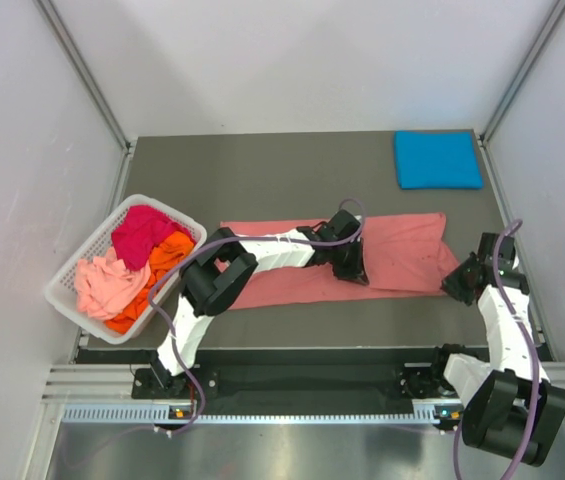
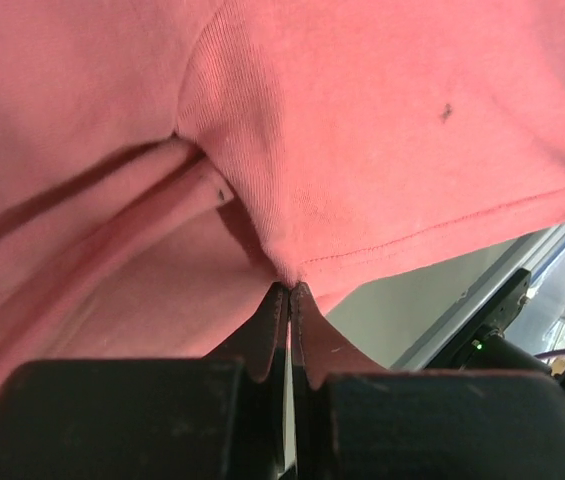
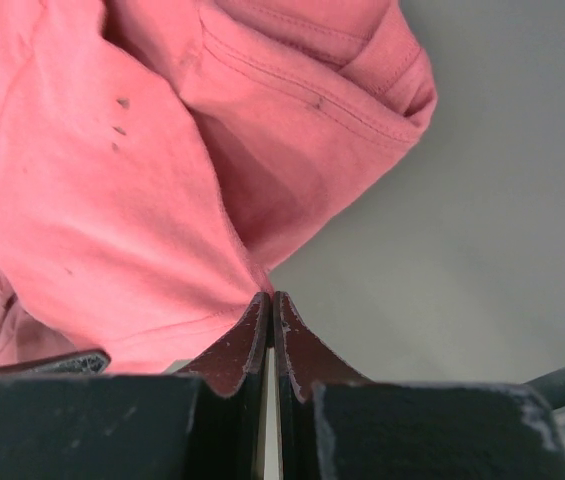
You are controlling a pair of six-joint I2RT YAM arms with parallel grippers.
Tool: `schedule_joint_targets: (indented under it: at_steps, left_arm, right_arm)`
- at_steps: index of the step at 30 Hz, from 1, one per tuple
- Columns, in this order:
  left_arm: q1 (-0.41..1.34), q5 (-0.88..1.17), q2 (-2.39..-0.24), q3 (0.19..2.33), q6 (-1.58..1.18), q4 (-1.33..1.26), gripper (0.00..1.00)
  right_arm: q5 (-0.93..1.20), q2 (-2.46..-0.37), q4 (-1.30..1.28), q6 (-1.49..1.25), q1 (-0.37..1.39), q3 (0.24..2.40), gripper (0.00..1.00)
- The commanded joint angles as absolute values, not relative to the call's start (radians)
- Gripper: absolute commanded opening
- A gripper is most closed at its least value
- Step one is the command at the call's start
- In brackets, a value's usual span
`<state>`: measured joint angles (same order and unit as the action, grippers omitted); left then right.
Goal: Fold and stack the t-shirts
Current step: Fold the tshirt
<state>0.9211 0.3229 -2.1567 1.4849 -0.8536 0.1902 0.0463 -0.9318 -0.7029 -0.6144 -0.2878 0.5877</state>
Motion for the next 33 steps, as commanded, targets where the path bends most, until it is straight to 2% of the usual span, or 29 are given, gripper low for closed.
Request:
schedule_joint_targets:
  at_steps: [1,19,33]
  left_arm:
    - [0.925,0.298,-2.052,1.494,-0.857,0.244,0.00]
    - [0.925,0.307,-2.086,1.466,-0.885,0.259,0.00]
    - [0.920,0.281,-2.148,1.598,-0.887,0.368,0.05]
  right_arm:
    - [0.012,-0.922,-0.722,-0.614,-0.276,0.644,0.00]
    - [0.101,-0.951,-0.583,-0.594,-0.276,0.555,0.00]
    - [0.161,-1.069,-0.526,-0.486,-0.276,0.682,0.00]
